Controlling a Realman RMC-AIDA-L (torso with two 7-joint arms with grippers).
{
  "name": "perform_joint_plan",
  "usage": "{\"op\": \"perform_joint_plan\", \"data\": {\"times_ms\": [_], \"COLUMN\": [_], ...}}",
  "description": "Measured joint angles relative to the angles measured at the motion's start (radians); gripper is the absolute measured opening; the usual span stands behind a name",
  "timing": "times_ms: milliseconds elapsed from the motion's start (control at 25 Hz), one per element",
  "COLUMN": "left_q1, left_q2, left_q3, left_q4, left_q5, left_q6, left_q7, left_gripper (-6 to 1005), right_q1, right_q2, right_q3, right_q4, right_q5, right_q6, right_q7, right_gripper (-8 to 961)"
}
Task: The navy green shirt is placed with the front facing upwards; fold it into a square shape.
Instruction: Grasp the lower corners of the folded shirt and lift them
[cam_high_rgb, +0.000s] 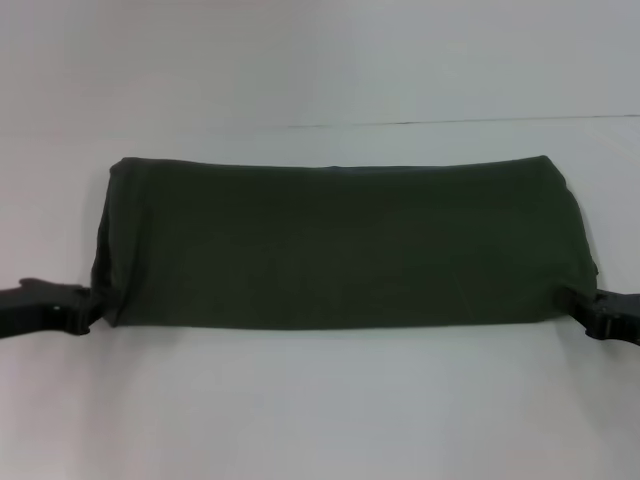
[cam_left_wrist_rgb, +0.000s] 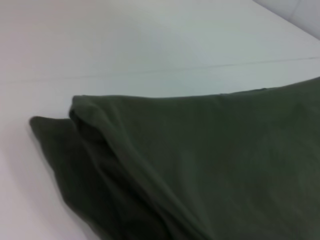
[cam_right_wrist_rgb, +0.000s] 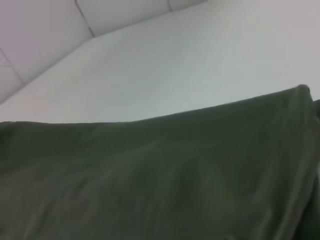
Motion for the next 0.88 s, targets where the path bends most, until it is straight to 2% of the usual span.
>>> {"op": "perform_joint_plan", "data": {"times_ms": [200,480,720,880], "left_q1": [0.045,0.093,0.106,0.117], "left_q2": [0.001,0.001,0.005,0.009], "left_q3": [-0.005,-0.032,-0.107,-0.124], "left_q4": [0.047,0.100,0.112,0.113], "left_q5": [-0.003,-0.005,0.000,0.002], "left_q6": [0.051,0.121,0.126,0.117], "left_q7": [0.001,0.020,0.041,0.056], "left_gripper": [25,38,48,56], "right_q1": [-0.043,-0.076,-0.054,-0.020], "right_q2": [0.008,0.006,0.011,0.013], "right_q3": [0.002,0.001,-0.019,-0.050], "right_q4": [-0.052,-0.069,-0.055,-0.028], "right_q5": [0.000,0.000,-0.001,-0.002], "right_q6": [-0.068,-0.140,-0.144,-0.138], "right_q7": [-0.002,-0.017,-0.032,-0.032], "right_gripper": [56,70,83,91]}}
